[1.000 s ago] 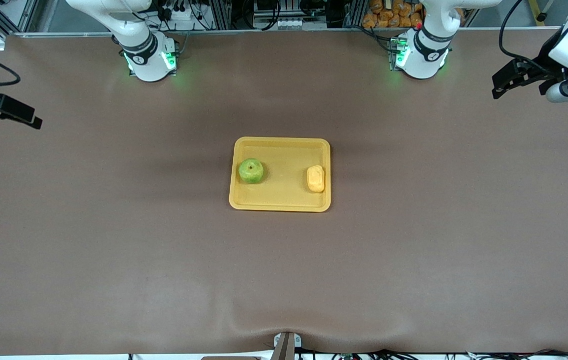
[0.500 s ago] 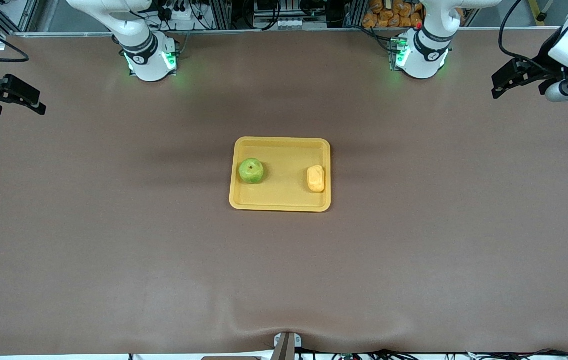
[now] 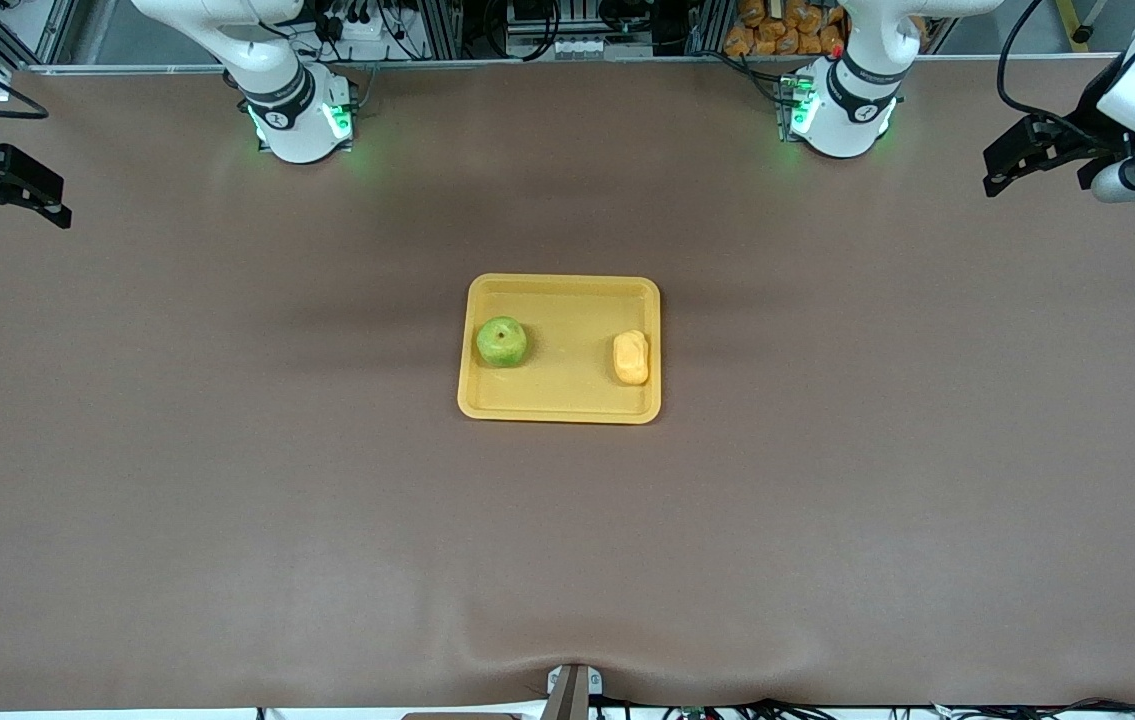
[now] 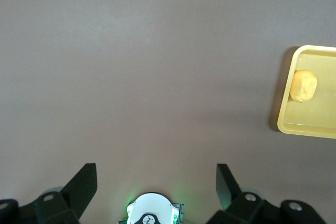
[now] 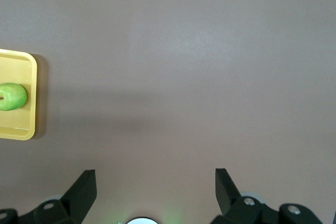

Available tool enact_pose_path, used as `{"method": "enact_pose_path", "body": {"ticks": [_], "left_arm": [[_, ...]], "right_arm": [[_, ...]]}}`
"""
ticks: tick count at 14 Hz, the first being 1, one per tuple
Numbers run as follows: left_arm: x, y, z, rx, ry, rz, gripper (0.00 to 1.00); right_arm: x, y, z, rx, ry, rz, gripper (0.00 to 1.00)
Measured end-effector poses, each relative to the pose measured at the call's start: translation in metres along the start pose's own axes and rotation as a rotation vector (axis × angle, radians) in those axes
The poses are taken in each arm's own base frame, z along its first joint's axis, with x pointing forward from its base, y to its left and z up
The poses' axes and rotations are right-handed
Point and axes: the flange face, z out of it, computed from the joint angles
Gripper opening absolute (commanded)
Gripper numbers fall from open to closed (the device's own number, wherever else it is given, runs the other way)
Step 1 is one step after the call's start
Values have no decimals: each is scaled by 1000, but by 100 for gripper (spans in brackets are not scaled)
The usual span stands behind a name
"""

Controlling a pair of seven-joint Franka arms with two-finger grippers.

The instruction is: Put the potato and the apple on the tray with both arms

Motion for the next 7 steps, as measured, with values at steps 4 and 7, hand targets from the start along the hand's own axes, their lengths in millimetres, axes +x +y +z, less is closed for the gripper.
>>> {"method": "enact_pose_path", "body": {"ticks": [4,7], "left_arm": [[-1,0,0,1,-5,0,100],[-1,0,1,2,-9,0,100]], "right_arm": [[0,0,0,3,0,7,100],[0,-2,0,16,2,9,100]]}}
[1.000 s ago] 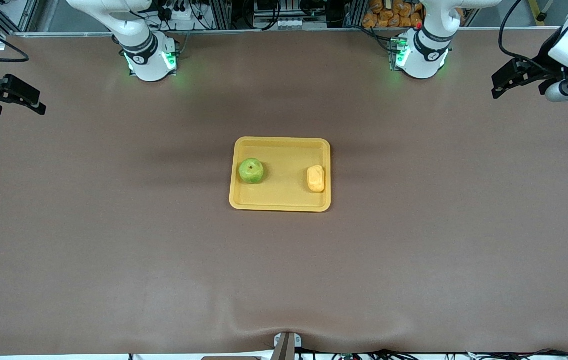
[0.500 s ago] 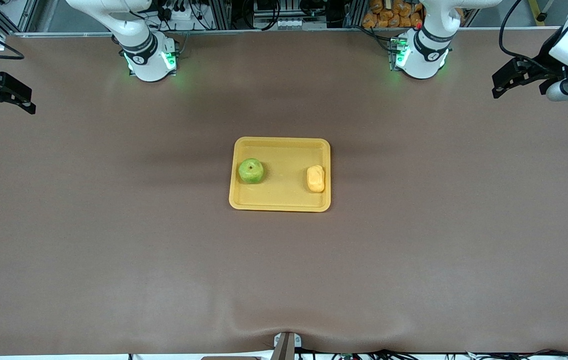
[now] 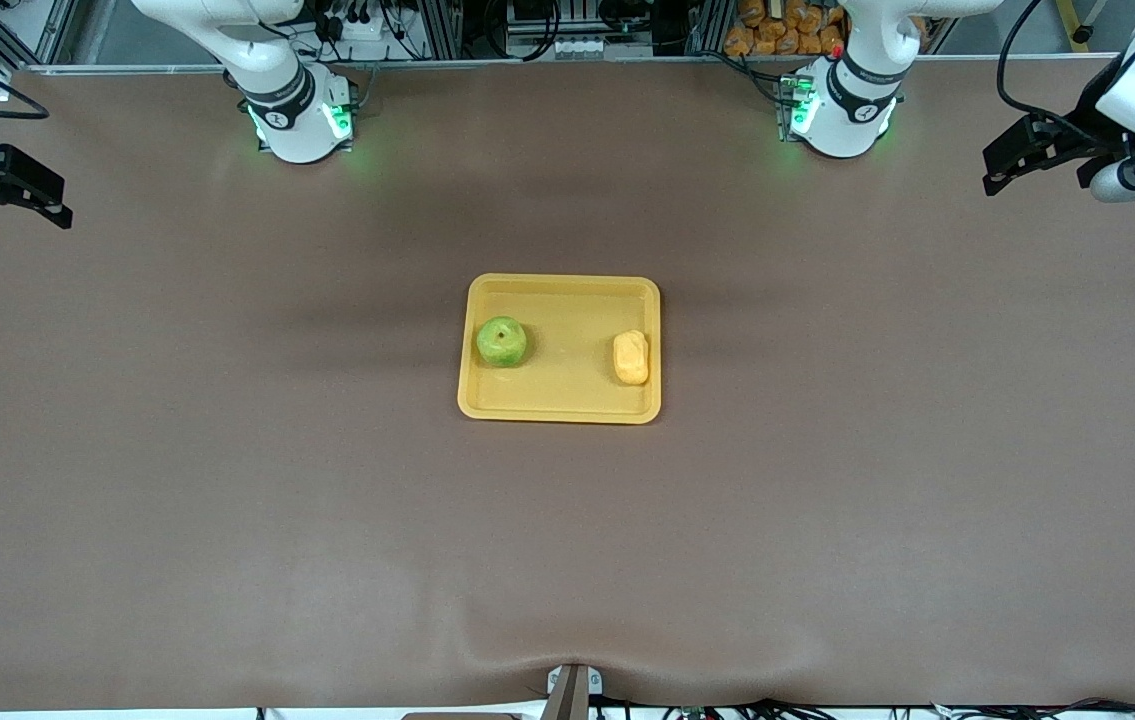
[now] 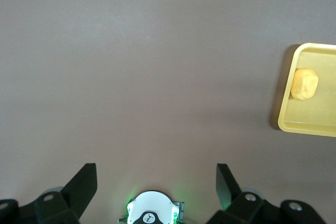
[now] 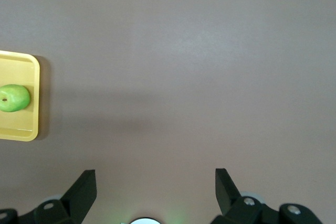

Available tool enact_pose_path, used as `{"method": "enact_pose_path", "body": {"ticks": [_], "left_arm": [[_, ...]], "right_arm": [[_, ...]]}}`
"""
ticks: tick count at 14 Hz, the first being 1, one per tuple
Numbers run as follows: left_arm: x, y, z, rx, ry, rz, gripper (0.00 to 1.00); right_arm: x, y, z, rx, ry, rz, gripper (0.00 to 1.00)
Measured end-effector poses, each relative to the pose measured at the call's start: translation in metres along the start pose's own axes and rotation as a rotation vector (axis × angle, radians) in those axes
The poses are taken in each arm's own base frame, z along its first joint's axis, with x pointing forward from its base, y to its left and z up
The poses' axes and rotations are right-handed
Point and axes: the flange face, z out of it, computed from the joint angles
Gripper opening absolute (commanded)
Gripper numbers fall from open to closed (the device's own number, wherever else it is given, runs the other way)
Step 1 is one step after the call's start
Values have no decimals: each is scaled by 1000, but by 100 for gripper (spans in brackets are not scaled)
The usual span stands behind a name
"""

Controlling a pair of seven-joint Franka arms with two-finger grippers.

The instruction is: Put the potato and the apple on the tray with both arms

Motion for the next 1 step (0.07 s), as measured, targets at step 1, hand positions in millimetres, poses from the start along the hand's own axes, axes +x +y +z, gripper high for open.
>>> {"method": "enact_pose_path", "body": {"ticks": [1], "left_arm": [[0,0,0,0,-1,0,100]], "right_arm": [[0,-1,0,5,1,1,100]]}}
